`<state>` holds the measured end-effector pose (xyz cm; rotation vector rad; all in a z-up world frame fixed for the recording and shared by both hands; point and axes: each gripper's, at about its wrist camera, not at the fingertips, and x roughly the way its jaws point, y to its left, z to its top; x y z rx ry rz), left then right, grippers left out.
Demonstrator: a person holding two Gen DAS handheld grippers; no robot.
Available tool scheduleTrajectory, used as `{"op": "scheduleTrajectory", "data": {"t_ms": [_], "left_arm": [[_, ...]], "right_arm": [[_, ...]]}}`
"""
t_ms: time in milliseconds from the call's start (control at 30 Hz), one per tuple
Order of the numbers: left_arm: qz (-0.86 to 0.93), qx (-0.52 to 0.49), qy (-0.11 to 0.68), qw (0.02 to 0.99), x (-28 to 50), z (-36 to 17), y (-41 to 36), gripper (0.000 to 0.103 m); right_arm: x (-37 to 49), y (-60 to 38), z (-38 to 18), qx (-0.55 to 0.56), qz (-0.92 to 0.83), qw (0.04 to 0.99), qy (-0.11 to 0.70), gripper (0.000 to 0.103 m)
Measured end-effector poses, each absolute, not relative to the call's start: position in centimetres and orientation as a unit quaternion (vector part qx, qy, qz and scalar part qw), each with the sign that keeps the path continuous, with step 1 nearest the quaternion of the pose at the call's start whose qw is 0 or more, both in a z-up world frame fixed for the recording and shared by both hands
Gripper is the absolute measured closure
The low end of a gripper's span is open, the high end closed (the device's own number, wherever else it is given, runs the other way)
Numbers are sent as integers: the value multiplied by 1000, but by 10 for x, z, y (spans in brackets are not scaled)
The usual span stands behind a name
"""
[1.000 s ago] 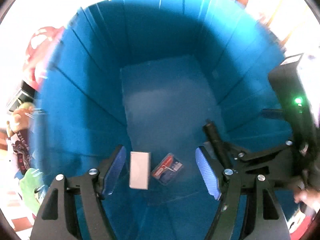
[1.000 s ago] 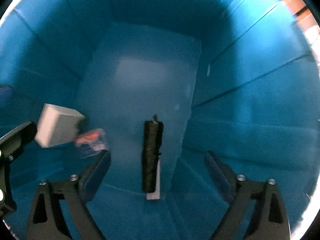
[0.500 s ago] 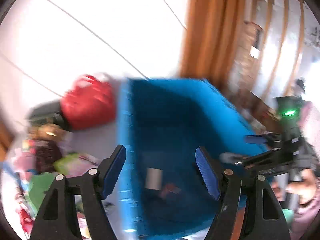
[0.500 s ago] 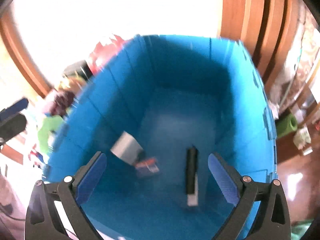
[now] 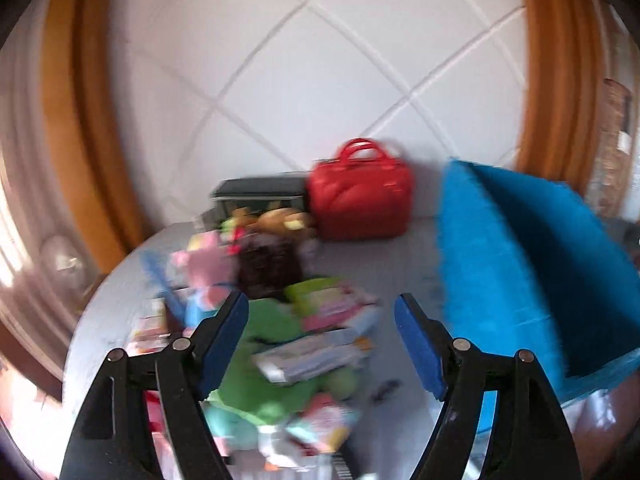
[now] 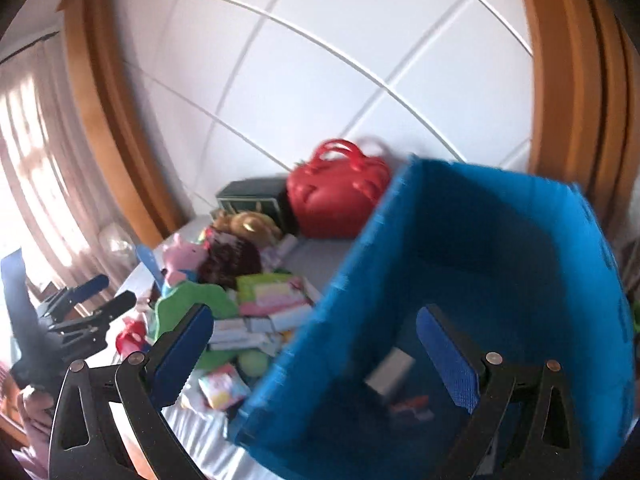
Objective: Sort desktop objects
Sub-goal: 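Move both tools out of the crate back to the pile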
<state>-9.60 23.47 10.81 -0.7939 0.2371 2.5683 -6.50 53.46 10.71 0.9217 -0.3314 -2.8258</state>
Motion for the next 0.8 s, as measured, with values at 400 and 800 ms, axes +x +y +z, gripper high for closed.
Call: {"op": "scheduleTrajectory", "data": {"t_ms": [400,800], "left_arm": [[917,-362,85,148,-204,18,87,28],[891,-431,77,119,-261,-51,15,28]], "right_arm": [[-127,391,61,342,-923,99,-145,0],[-201,289,-50,456,-870,108,-156,0]]}}
